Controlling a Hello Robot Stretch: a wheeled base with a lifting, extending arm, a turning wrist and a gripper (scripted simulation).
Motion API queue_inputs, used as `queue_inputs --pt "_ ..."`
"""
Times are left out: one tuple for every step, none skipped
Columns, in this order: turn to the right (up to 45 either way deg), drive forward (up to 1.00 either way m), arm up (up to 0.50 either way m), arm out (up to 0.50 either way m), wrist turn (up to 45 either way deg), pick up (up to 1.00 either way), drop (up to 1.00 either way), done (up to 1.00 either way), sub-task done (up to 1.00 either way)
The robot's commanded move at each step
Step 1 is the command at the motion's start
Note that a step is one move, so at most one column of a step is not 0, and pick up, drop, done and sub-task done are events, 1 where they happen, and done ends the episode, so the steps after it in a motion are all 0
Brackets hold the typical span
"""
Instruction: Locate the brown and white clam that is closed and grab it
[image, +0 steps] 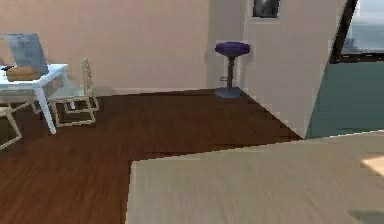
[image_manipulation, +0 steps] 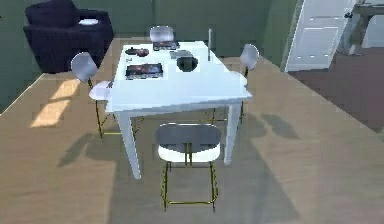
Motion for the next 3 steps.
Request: queue_inputs --pt "0.0 0.1 0.0 0.0 0.0 0.0 0.0 0.0 0.0" --pt "-45.0 0.0 0.0 0.0 0.0 0.0 0.0 0.0 0.0" --pt "-45.0 0.0 0.0 0.0 0.0 0.0 0.0 0.0 0.0"
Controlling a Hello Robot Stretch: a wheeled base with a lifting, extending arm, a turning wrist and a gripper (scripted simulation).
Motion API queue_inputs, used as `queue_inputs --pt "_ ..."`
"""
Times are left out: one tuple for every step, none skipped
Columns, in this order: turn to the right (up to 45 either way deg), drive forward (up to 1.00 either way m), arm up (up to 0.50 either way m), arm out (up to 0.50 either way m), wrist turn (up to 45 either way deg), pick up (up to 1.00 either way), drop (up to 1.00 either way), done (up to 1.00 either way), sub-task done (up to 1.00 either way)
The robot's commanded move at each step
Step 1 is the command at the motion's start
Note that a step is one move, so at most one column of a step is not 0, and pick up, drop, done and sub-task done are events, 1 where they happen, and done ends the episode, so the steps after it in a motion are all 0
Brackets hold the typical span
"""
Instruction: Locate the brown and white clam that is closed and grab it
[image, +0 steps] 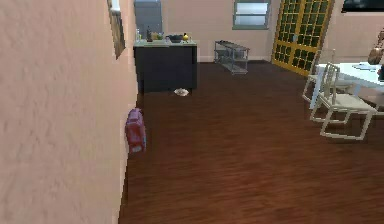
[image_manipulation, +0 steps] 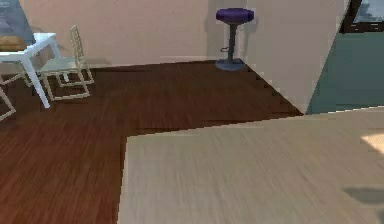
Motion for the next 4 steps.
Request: queue_inputs --pt "0.0 1.0 0.0 0.0 0.0 0.0 0.0 0.0 0.0" --pt "0.0 0.85 0.0 0.0 0.0 0.0 0.0 0.0 0.0" --pt "-9.0 0.0 0.0 0.0 0.0 0.0 0.0 0.0 0.0" --pt "0.0 0.7 0.0 0.0 0.0 0.0 0.0 0.0 0.0"
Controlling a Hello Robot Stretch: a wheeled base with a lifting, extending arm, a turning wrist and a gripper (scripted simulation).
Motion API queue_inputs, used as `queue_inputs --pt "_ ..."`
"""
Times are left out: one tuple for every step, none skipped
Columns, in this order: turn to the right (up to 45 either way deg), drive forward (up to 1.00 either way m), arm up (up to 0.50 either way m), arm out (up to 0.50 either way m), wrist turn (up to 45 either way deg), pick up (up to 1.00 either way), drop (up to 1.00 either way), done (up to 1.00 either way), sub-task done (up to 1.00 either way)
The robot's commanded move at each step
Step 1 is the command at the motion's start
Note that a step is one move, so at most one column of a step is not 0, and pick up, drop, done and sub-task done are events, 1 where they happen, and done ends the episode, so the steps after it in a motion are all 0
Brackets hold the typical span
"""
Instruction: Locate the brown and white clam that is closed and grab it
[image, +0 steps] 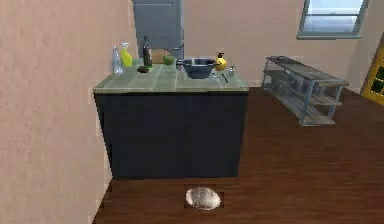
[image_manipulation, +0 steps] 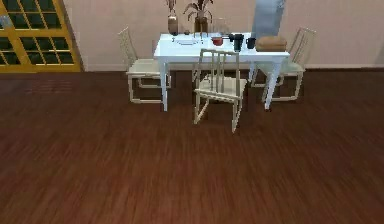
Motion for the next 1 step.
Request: queue_inputs --pt "-27.0 0.0 0.0 0.0 0.0 0.0 0.0 0.0 0.0"
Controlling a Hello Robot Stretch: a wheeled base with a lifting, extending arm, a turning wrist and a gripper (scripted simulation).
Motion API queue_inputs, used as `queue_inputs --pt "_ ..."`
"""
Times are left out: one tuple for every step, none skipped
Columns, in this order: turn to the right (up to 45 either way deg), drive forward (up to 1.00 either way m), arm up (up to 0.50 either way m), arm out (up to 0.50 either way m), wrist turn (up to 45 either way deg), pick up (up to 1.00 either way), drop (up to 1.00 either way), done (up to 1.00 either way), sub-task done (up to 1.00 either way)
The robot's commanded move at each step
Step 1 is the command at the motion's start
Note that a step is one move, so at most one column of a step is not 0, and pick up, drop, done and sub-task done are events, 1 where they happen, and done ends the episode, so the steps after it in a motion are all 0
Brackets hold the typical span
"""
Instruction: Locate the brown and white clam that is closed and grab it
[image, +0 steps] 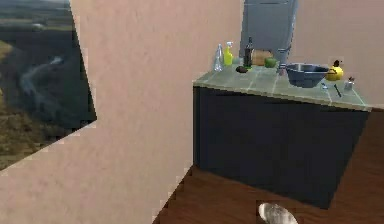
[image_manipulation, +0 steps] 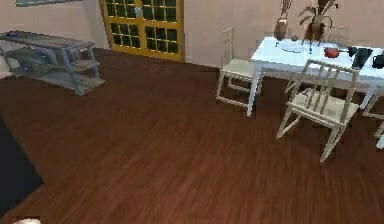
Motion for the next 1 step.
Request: queue_inputs --pt "0.0 0.4 0.0 0.0 0.0 0.0 0.0 0.0 0.0"
